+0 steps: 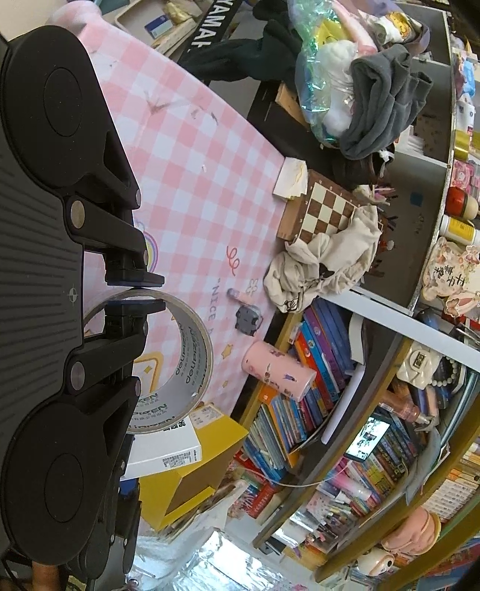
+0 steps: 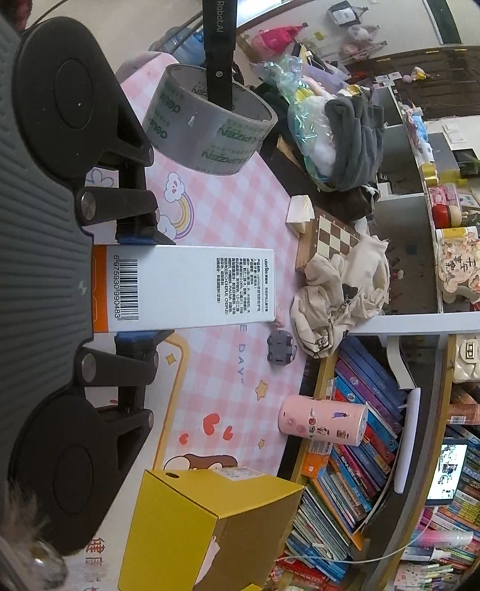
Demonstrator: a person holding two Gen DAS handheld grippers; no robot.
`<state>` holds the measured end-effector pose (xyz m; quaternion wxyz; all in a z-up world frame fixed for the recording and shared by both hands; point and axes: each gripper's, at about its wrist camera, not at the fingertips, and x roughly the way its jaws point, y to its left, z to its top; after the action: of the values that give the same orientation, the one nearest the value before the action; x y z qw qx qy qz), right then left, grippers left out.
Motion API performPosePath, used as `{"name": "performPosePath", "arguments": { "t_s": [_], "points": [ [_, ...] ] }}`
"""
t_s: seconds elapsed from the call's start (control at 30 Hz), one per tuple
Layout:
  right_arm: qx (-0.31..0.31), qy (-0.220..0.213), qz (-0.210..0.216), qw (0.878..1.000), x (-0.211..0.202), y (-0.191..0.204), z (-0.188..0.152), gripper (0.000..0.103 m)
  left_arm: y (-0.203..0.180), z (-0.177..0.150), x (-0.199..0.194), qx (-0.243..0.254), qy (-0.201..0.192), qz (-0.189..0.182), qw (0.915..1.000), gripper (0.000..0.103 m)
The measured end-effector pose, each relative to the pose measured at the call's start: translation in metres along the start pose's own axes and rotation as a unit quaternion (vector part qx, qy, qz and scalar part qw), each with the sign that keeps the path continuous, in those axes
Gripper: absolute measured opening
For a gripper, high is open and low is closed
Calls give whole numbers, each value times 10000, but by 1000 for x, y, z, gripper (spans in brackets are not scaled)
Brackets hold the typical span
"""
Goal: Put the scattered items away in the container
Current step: 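Lift the tape roll with the left tool while the right tool carries the usmile box toward the yellow box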
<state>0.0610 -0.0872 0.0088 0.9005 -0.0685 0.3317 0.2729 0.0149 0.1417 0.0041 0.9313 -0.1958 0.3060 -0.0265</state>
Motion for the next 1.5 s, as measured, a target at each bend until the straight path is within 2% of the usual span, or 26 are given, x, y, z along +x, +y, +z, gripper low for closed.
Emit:
{"name": "performPosePath", "arguments": {
  "t_s": [0.6,1.13,1.5],
  "points": [
    [602,236,-510,9966,-28,-26,-37,38,-34,-18,14,302,372,-589,9971,5],
    [1155,242,-1150,9863,-61,-67,-65,38,-88,-26,47,769,734,-1227,9867,5],
    [1418,220,-1350,9804,-73,-96,-75,38,-122,-29,61,1012,881,-1403,9810,5]
  ]
}}
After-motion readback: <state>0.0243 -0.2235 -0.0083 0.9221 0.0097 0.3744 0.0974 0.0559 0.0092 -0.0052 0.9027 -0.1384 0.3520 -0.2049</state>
